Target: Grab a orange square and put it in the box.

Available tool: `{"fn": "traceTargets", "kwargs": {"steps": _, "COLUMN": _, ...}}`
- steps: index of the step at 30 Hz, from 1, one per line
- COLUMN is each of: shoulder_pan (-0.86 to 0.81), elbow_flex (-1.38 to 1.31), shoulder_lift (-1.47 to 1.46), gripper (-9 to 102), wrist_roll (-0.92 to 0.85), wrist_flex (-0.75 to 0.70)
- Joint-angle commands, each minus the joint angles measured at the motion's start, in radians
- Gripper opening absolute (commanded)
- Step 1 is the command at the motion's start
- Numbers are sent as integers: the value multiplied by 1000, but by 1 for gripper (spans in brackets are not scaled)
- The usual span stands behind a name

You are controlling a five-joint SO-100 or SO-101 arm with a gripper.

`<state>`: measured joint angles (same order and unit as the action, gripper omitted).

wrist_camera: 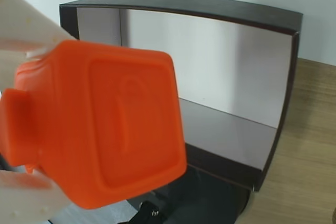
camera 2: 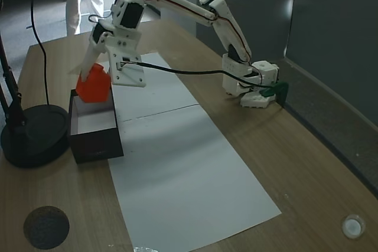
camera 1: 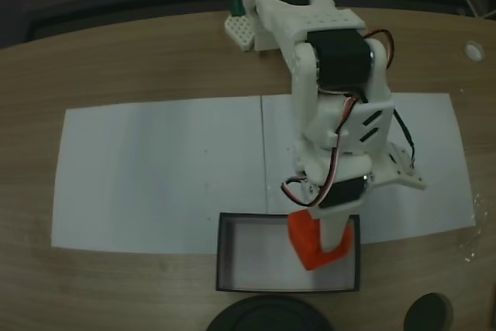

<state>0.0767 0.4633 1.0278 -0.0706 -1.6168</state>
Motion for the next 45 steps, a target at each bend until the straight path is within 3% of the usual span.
{"fn": "traceTargets", "kwargs": {"steps": 1, "shoulder_pan": -9, "elbow_flex": -54, "shoulder_lift": -15, "gripper": 10, "wrist_roll": 0, "wrist_flex": 17}}
{"fn": "traceTargets", "kwargs": {"steps": 6, "shoulder_pan": -18, "elbow_flex": -54, "shoulder_lift": -107, "gripper": 13, "wrist_roll": 17, "wrist_flex": 15}}
{"fn": "traceTargets", "kwargs": {"steps": 12, "shoulder_pan": -41, "elbow_flex": -55, "shoulder_lift": -101, "gripper": 36, "wrist_roll": 72, "wrist_flex": -18}}
{"fn": "traceTargets", "kwargs": {"steps": 19, "shoulder_pan": -20, "elbow_flex": -43, "shoulder_lift": 114, "gripper": 28, "wrist_roll": 72, "wrist_flex": -115}}
{"fn": "traceTargets", "kwargs": {"steps": 25, "shoulder_pan": 6, "elbow_flex": 196, "shoulder_lift": 560, "gripper": 2, "wrist_roll": 72, "wrist_flex": -118}}
{"fn": "traceTargets", "kwargs": {"steps": 36, "shoulder_pan": 104, "elbow_flex": 1088, "shoulder_lift": 1713, "gripper": 2, "wrist_roll": 25, "wrist_flex": -34}}
{"fn": "traceTargets", "kwargs": {"steps": 45, "shoulder_pan": -5, "elbow_flex": 1536, "shoulder_lift": 2180, "gripper": 0, "wrist_roll": -35, "wrist_flex": 83}}
